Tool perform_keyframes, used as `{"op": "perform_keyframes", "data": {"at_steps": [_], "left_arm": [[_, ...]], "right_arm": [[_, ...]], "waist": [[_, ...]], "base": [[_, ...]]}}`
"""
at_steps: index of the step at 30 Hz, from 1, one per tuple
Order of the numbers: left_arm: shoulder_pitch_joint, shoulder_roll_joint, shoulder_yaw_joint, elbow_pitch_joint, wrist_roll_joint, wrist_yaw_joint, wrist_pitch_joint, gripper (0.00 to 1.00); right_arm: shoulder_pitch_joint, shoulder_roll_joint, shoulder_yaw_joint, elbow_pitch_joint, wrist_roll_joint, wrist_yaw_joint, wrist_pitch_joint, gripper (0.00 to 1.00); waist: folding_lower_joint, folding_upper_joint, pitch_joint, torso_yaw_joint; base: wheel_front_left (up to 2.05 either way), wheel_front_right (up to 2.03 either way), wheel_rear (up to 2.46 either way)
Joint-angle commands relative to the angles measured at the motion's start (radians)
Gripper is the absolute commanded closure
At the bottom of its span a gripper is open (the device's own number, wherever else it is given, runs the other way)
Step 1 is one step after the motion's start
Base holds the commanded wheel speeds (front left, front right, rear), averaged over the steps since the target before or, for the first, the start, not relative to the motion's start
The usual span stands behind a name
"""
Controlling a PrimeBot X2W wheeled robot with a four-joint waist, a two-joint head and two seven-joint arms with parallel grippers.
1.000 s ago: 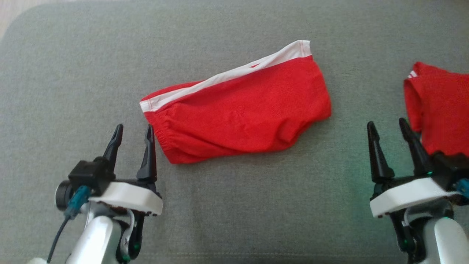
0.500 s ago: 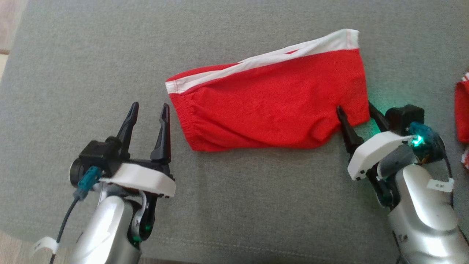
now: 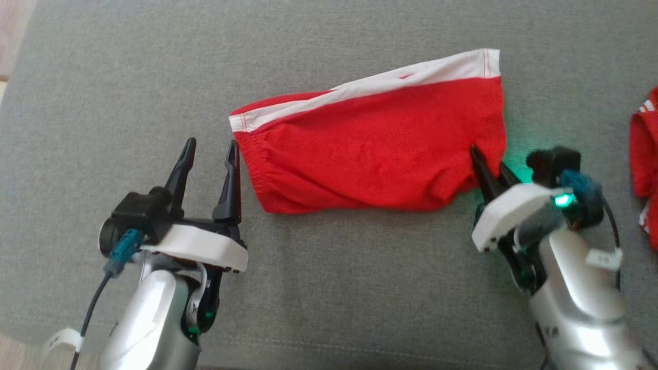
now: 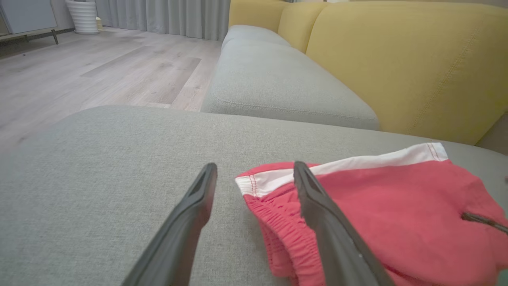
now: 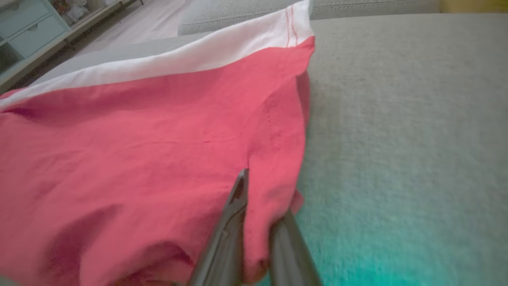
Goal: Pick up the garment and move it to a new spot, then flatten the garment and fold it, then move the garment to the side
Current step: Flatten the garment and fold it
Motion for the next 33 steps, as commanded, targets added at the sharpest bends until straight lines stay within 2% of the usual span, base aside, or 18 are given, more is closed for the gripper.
{"op": "perform_keyframes", "data": {"at_steps": [1,6,12,21,25,30,31,33], "left_arm": [[-0.016,0.014,0.045,-0.035,0.009,-0.002,-0.012,0.0],[0.002,0.016,0.06,-0.041,0.012,-0.005,-0.012,0.0],[0.026,0.017,0.071,-0.052,0.015,-0.006,-0.012,0.0],[0.042,0.025,0.069,-0.052,0.017,-0.008,-0.012,0.0],[0.04,0.021,0.061,-0.046,0.016,-0.009,-0.012,0.0],[0.033,0.016,0.049,-0.032,0.015,-0.012,-0.012,0.0],[0.033,0.016,0.049,-0.032,0.015,-0.012,-0.012,0.0],[0.029,0.01,0.039,-0.023,0.015,-0.016,-0.012,0.0]], "right_arm": [[0.048,0.016,0.012,-0.028,0.009,0.007,-0.013,1.0],[0.182,0.028,-0.046,-0.129,0.017,0.007,-0.049,1.0],[0.338,0.053,-0.13,-0.273,0.007,0.007,-0.039,1.0],[0.402,0.072,-0.172,-0.38,0.001,0.007,0.012,1.0],[0.362,0.074,-0.12,-0.46,-0.024,0.007,0.066,1.0],[0.261,0.074,0.041,-0.547,-0.03,0.007,0.16,1.0],[0.261,0.074,0.041,-0.547,-0.03,0.007,0.16,1.0],[0.182,0.074,0.139,-0.543,-0.008,0.007,0.19,1.0]], "waist": [[0.0,0.0,-0.008,-0.007],[0.0,0.0,-0.025,-0.032],[0.0,0.0,-0.037,-0.06],[0.0,0.0,-0.048,-0.076],[0.0,0.0,-0.059,-0.072],[0.0,0.0,-0.071,-0.059],[0.0,0.0,-0.071,-0.059],[0.0,0.0,-0.073,-0.048]], "base": [[0.0,0.0,0.0],[0.0,0.0,0.0],[0.0,0.0,0.0],[0.0,0.0,0.0],[0.0,0.0,0.0],[0.0,0.0,0.0],[0.0,0.0,0.0],[0.0,0.0,0.0]]}}
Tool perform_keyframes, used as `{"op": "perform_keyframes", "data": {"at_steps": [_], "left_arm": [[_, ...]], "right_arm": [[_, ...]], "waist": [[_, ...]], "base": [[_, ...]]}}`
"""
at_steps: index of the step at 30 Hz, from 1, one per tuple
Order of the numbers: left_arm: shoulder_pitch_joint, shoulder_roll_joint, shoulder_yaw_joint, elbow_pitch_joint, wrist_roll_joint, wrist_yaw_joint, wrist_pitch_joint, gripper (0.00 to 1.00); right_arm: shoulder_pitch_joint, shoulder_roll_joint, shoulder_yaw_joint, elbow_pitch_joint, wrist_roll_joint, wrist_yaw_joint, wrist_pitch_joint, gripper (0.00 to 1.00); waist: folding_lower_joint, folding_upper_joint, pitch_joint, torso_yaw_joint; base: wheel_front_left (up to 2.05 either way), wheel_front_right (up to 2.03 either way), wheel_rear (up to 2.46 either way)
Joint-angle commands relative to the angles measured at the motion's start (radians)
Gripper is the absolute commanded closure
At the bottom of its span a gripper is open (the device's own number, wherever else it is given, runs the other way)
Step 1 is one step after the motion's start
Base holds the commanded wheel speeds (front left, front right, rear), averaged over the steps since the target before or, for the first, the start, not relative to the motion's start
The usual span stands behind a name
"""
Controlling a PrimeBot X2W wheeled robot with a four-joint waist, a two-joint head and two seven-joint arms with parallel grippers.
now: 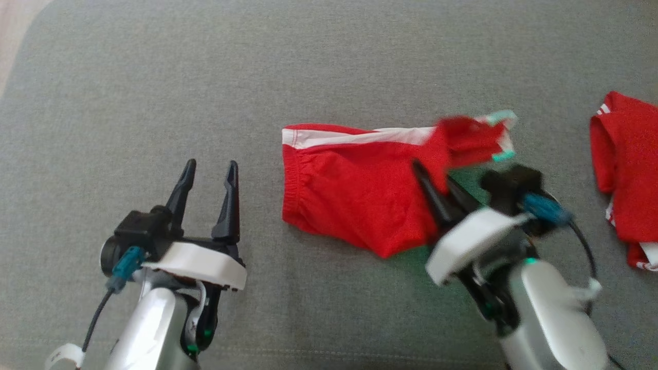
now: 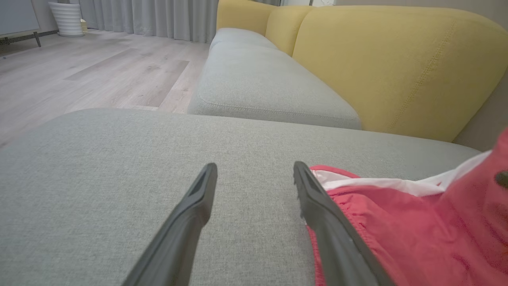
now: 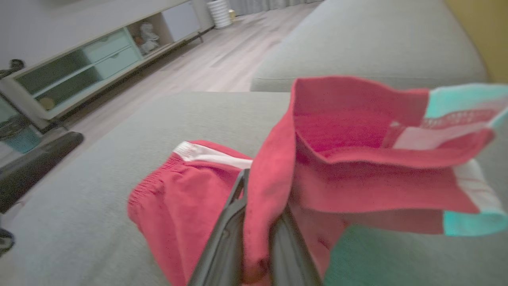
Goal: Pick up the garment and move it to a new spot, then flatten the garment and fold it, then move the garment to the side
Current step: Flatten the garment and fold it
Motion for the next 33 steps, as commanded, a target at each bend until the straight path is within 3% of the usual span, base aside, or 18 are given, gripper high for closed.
{"op": "perform_keyframes", "data": {"at_steps": [1,9,16,17,18,19,26,33], "left_arm": [[-0.028,0.009,0.023,-0.025,0.006,-0.005,-0.012,0.0],[-0.049,-0.007,0.009,-0.008,0.005,-0.018,-0.012,0.0],[-0.052,-0.02,0.011,-0.004,0.009,-0.023,-0.012,0.0],[-0.052,-0.021,0.013,-0.004,0.009,-0.024,-0.012,0.0],[-0.052,-0.021,0.015,-0.003,0.01,-0.024,-0.012,0.0],[-0.053,-0.021,0.017,-0.003,0.011,-0.025,-0.012,0.0],[-0.047,-0.017,0.032,-0.006,0.023,-0.023,-0.012,0.0],[-0.034,-0.006,0.044,-0.016,0.034,-0.016,-0.012,0.0]], "right_arm": [[-0.056,0.0,0.056,-0.031,0.016,0.007,0.006,1.0],[-0.228,0.001,0.313,0.176,0.184,0.007,-0.014,1.0],[-0.302,0.001,0.435,0.34,0.283,0.007,-0.095,1.0],[-0.311,0.001,0.449,0.352,0.292,0.007,-0.106,0.89],[-0.321,0.001,0.464,0.362,0.297,0.007,-0.115,0.14],[-0.331,0.001,0.476,0.365,0.299,0.007,-0.132,0.0],[-0.369,0.001,0.493,0.313,0.221,0.007,-0.29,0.0],[-0.243,-0.007,0.252,0.221,0.105,0.007,-0.338,0.0]], "waist": [[0.0,0.0,-0.001,0.008],[0.0,0.0,0.013,0.06],[0.0,0.0,0.029,0.088],[0.0,0.0,0.031,0.088],[0.0,0.0,0.033,0.087],[0.0,0.0,0.034,0.085],[0.0,0.0,0.026,0.049],[0.0,0.0,-0.001,0.001]], "base": [[0.0,0.0,0.0],[0.0,0.0,0.0],[0.0,0.0,0.0],[0.0,0.0,0.0],[0.0,0.0,0.0],[0.0,0.0,0.0],[0.0,0.0,0.0],[0.0,0.0,0.0]]}}
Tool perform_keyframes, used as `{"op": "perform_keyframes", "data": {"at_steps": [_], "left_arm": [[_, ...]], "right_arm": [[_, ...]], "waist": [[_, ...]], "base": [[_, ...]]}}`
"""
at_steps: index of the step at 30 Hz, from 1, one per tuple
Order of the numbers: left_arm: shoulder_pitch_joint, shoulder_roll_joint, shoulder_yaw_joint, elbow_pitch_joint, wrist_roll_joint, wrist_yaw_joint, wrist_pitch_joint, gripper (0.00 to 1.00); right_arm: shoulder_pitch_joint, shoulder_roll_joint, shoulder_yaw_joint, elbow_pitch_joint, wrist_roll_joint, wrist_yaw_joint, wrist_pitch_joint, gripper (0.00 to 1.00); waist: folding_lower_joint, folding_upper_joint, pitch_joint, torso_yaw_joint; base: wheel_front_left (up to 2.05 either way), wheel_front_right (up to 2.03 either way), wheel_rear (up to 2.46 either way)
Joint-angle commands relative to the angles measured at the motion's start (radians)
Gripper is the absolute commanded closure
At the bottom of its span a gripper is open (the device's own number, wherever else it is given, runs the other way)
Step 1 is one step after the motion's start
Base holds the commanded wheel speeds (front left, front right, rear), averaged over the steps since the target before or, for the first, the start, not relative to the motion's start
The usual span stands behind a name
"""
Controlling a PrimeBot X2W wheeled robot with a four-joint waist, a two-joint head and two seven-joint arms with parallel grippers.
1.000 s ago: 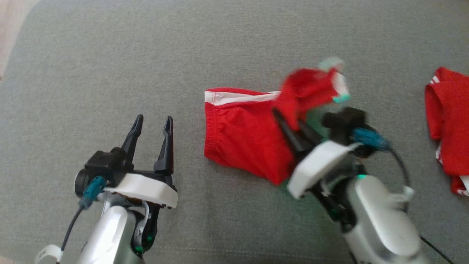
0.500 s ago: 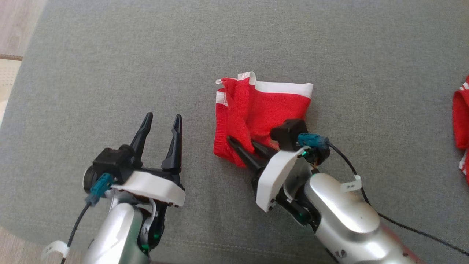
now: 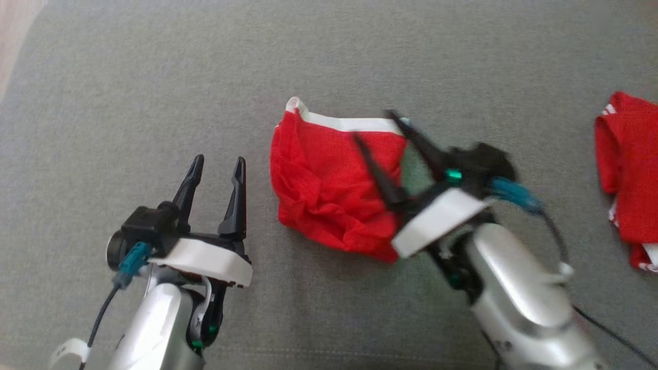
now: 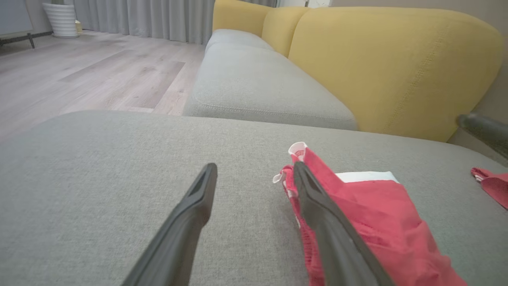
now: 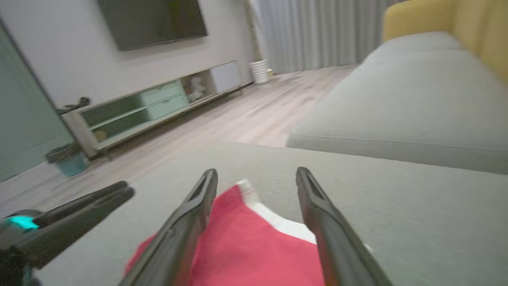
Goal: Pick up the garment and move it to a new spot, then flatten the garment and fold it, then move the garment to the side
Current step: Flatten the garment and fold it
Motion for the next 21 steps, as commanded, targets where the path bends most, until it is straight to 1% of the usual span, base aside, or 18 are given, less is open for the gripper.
{"op": "perform_keyframes", "data": {"at_steps": [1,6,9,10,12,15,21], "left_arm": [[-0.017,0.024,0.041,-0.035,0.014,0.008,-0.012,0.0],[-0.007,0.039,0.049,-0.05,0.02,0.019,-0.012,0.0],[0.0,0.05,0.052,-0.057,0.021,0.023,-0.01,0.0],[0.0,0.05,0.052,-0.057,0.021,0.023,-0.01,0.0],[0.006,0.057,0.055,-0.062,0.023,0.028,-0.007,0.0],[0.019,0.068,0.061,-0.072,0.022,0.035,-0.002,0.0],[0.042,0.081,0.059,-0.092,0.023,0.046,0.012,0.0]], "right_arm": [[0.052,0.012,-0.058,-0.059,-0.026,0.007,-0.007,0.0],[0.186,0.005,-0.297,-0.178,-0.115,0.007,0.016,0.0],[0.261,0.005,-0.406,-0.249,-0.163,0.007,0.036,0.0],[0.261,0.005,-0.406,-0.249,-0.163,0.007,0.036,0.0],[0.308,0.005,-0.461,-0.293,-0.194,0.007,0.051,0.0],[0.366,0.007,-0.503,-0.356,-0.219,0.007,0.069,0.0],[0.434,0.014,-0.53,-0.434,-0.226,0.007,0.101,0.0]], "waist": [[0.0,0.0,-0.012,-0.017],[0.0,0.0,-0.027,-0.044],[0.0,0.0,-0.036,-0.053],[0.0,0.0,-0.036,-0.053],[0.0,0.0,-0.045,-0.058],[0.0,0.0,-0.056,-0.066],[0.0,0.0,-0.07,-0.069]], "base": [[0.0,0.0,0.0],[0.0,0.0,0.0],[0.0,0.0,0.0],[0.0,0.0,0.0],[0.0,0.0,0.0],[0.0,0.0,0.0],[0.0,0.0,0.0]]}}
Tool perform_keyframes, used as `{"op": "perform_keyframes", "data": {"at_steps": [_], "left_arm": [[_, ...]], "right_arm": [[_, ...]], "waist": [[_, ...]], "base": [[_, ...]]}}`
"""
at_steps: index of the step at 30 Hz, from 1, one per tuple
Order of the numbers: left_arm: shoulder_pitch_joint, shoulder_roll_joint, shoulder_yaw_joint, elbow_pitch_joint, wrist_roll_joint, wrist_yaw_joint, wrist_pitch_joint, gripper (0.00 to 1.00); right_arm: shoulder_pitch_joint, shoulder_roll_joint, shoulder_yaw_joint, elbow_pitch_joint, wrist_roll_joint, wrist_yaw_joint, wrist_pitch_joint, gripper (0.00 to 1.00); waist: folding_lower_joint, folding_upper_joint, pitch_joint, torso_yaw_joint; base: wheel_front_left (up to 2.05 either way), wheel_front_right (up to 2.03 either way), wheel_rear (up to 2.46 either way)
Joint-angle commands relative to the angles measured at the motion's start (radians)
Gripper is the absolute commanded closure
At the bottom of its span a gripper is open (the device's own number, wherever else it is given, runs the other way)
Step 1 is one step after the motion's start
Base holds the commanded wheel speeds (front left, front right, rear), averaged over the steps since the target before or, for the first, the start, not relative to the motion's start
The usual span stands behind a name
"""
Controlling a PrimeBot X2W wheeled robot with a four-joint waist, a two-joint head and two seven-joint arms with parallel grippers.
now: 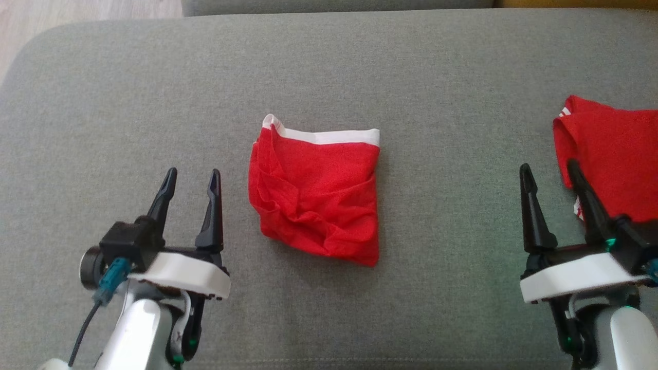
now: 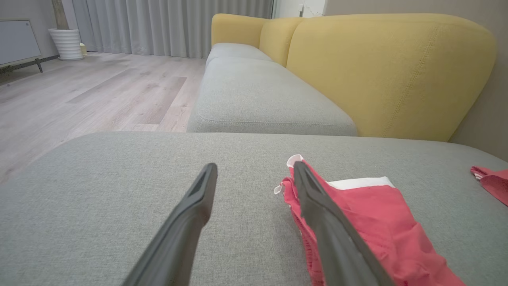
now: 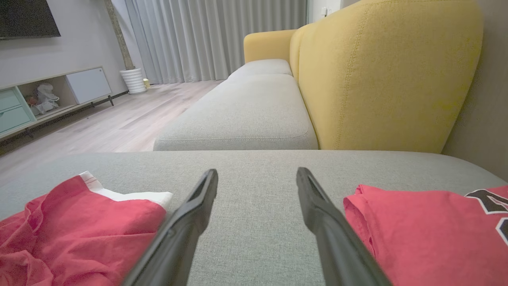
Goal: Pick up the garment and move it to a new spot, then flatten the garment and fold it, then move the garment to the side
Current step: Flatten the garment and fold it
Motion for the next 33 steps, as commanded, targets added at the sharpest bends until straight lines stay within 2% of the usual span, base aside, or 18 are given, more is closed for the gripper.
{"op": "perform_keyframes", "data": {"at_steps": [1,15,16,22,25,26,29,33], "left_arm": [[-0.018,0.024,0.034,-0.036,0.009,0.004,0.002,0.0],[-0.012,0.031,0.02,-0.059,0.004,0.014,0.015,0.0],[-0.018,0.031,0.019,-0.06,0.003,0.013,0.015,0.0],[-0.053,0.024,0.008,-0.057,0.002,0.005,0.009,0.0],[-0.069,0.015,0.002,-0.049,-0.001,0.001,0.004,0.0],[-0.079,0.009,-0.002,-0.045,-0.002,-0.002,0.0,0.0],[-0.097,-0.001,-0.011,-0.033,-0.003,-0.01,-0.006,0.0],[-0.114,-0.014,-0.024,-0.021,-0.002,-0.019,-0.011,0.0]], "right_arm": [[-0.014,0.0,0.018,-0.043,-0.006,0.007,0.004,0.0],[-0.005,0.006,0.018,-0.069,-0.009,0.007,0.021,0.0],[-0.012,0.006,0.026,-0.063,-0.009,0.007,0.027,1.0],[-0.117,0.005,0.145,0.051,0.005,0.007,0.032,1.0],[-0.193,0.006,0.253,0.159,0.029,0.007,0.021,1.0],[-0.246,0.007,0.338,0.241,0.056,0.007,0.01,1.0],[-0.328,0.007,0.469,0.361,0.125,0.007,-0.016,1.0],[-0.403,0.007,0.575,0.469,0.186,0.007,-0.045,1.0]], "waist": [[0.0,0.0,-0.001,0.0],[0.0,0.0,0.011,0.006],[0.0,0.0,0.017,0.009],[0.0,0.0,0.055,0.043],[0.0,0.0,0.071,0.067],[0.0,0.0,0.085,0.083],[0.0,0.0,0.103,0.108],[0.0,0.0,0.118,0.135]], "base": [[0.0,0.0,0.0],[0.0,0.0,0.0],[0.0,0.0,0.0],[0.0,0.0,0.0],[0.0,0.0,0.0],[0.0,0.0,0.0],[0.0,0.0,0.0],[0.0,0.0,0.0]]}}
